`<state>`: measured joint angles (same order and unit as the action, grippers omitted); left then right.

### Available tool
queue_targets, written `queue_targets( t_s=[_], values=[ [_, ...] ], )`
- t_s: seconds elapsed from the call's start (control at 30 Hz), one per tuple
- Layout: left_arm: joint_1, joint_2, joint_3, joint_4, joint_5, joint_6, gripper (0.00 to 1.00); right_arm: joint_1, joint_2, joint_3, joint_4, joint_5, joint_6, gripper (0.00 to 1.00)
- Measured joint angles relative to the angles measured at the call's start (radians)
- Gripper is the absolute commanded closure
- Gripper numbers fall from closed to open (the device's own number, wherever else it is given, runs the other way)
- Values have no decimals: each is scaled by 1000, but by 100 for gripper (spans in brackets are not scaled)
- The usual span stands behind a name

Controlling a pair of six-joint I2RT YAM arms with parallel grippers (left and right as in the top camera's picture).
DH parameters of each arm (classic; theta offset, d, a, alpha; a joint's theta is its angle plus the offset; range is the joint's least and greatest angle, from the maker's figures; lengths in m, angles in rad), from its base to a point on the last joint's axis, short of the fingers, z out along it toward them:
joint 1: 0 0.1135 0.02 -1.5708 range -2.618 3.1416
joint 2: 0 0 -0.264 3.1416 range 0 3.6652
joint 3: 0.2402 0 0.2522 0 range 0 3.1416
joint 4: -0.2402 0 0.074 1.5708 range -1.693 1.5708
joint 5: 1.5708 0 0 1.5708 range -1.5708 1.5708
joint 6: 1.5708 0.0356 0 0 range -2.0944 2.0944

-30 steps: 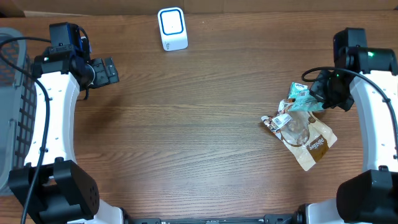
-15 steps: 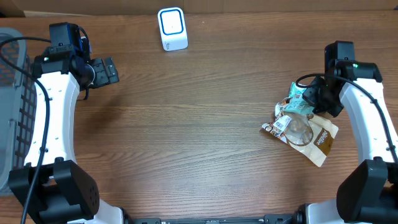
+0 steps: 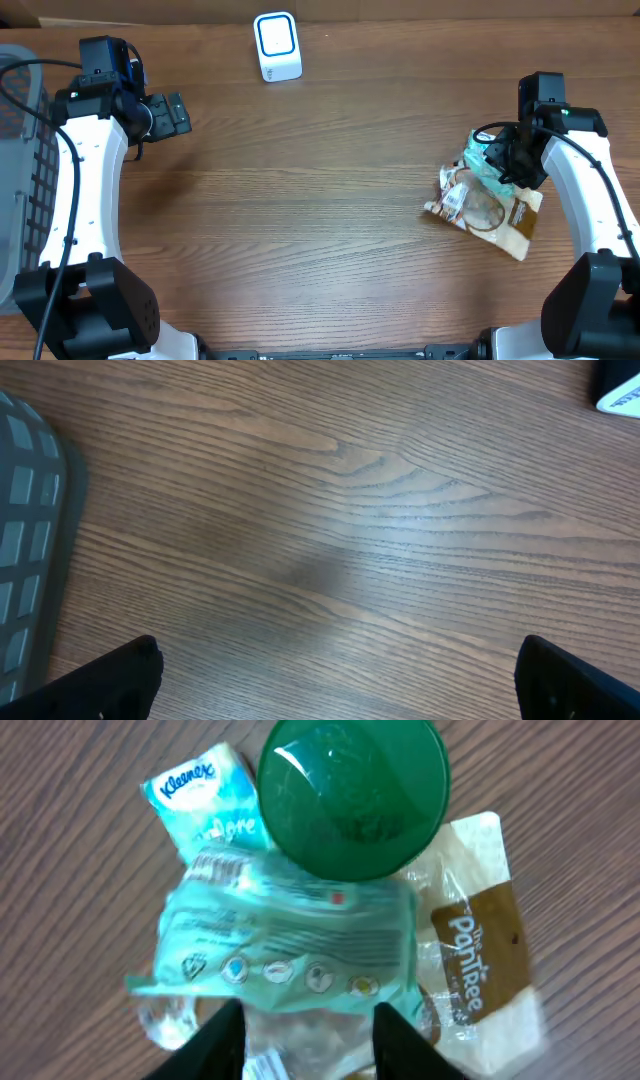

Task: Scan the item barcode
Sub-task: 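Carry the teal wipes pack onto the pile by the jar and release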

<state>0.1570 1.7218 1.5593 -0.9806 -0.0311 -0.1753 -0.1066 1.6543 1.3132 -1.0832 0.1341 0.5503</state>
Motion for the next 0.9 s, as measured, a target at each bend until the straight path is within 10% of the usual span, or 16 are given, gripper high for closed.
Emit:
queue_targets(
  t_s=[0.9],
  values=[
    [0, 0, 0, 0, 0, 0, 0, 137, -347, 417, -363, -251, -274, 52]
  ],
)
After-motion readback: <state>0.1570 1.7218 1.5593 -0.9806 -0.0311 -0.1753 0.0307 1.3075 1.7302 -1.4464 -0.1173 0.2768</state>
